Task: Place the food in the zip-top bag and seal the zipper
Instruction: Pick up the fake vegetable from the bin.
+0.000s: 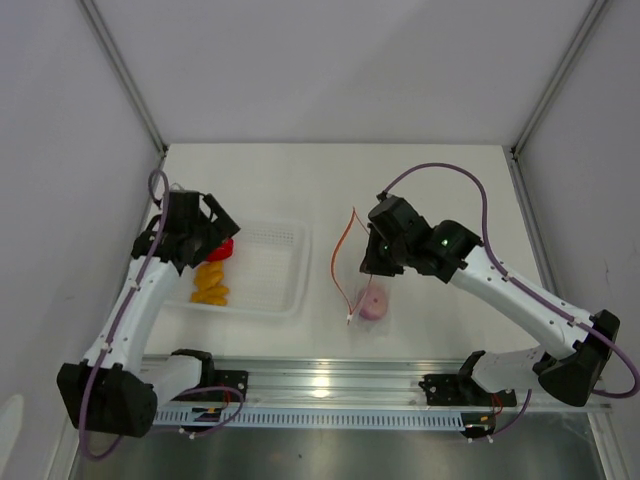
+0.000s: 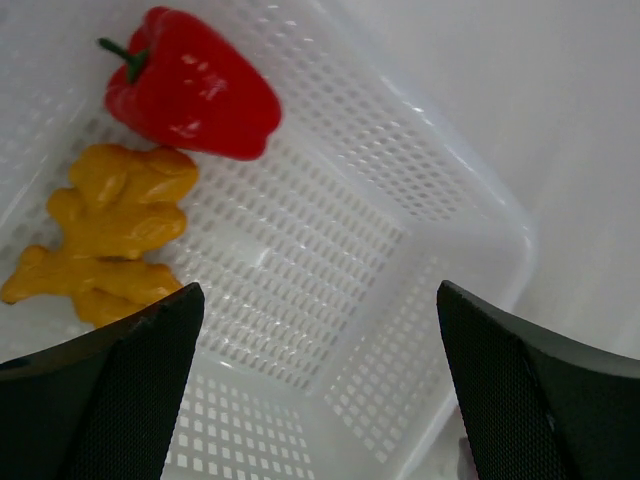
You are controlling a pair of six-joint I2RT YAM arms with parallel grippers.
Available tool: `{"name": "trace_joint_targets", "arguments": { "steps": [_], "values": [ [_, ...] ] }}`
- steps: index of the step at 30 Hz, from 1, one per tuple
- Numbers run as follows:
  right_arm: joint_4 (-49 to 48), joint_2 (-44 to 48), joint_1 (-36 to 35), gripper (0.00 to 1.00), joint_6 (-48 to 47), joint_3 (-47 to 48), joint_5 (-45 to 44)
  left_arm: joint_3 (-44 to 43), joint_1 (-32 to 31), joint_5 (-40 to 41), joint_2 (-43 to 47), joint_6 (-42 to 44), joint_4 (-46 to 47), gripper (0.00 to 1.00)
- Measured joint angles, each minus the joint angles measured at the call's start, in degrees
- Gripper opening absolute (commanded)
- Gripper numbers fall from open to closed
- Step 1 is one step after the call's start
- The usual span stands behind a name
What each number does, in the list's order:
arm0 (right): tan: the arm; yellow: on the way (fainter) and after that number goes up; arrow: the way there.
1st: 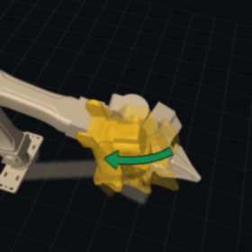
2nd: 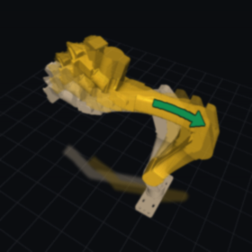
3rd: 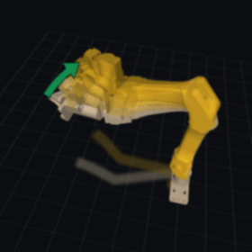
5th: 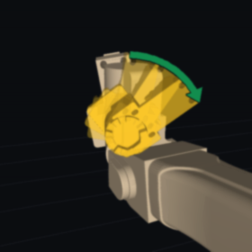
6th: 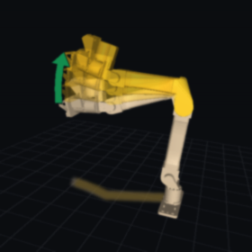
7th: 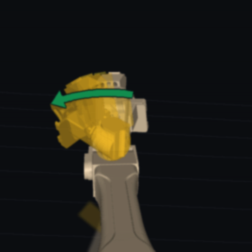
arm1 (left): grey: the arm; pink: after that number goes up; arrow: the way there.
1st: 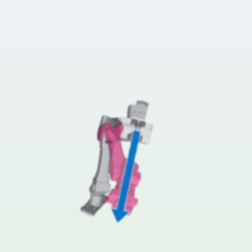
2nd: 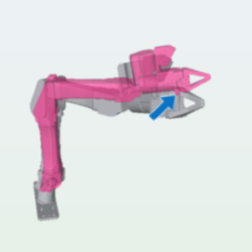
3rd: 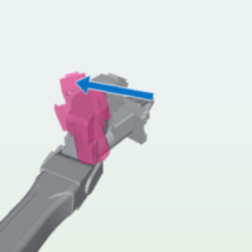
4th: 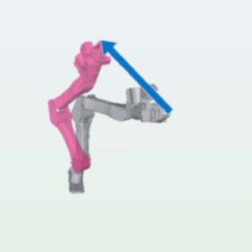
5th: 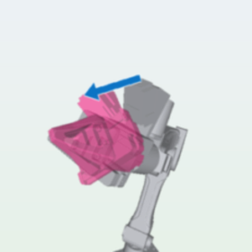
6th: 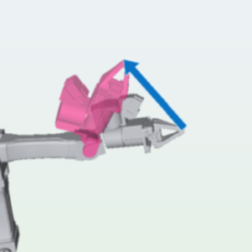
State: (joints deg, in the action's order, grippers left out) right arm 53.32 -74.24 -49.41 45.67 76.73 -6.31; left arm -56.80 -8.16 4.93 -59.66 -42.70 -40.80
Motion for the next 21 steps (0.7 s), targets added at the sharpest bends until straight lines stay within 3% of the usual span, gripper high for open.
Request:
{"name": "trace_joint_targets", "arguments": {
  "steps": [4,10,21],
  "values": [
    [-0.02,0.00,0.26,0.00,-0.72,0.00,0.35,-0.52,4.33,2.78,-6.95,-2.60,-4.20,0.99],
    [-0.11,-0.09,0.57,0.00,-1.62,-0.17,0.79,-1.42,5.01,7.65,-14.34,-6.38,-10.10,0.99],
    [-0.52,-0.35,1.88,0.00,-2.78,-1.90,1.90,-7.78,7.50,9.70,-24.81,-10.43,-10.71,0.99]
  ]
}}
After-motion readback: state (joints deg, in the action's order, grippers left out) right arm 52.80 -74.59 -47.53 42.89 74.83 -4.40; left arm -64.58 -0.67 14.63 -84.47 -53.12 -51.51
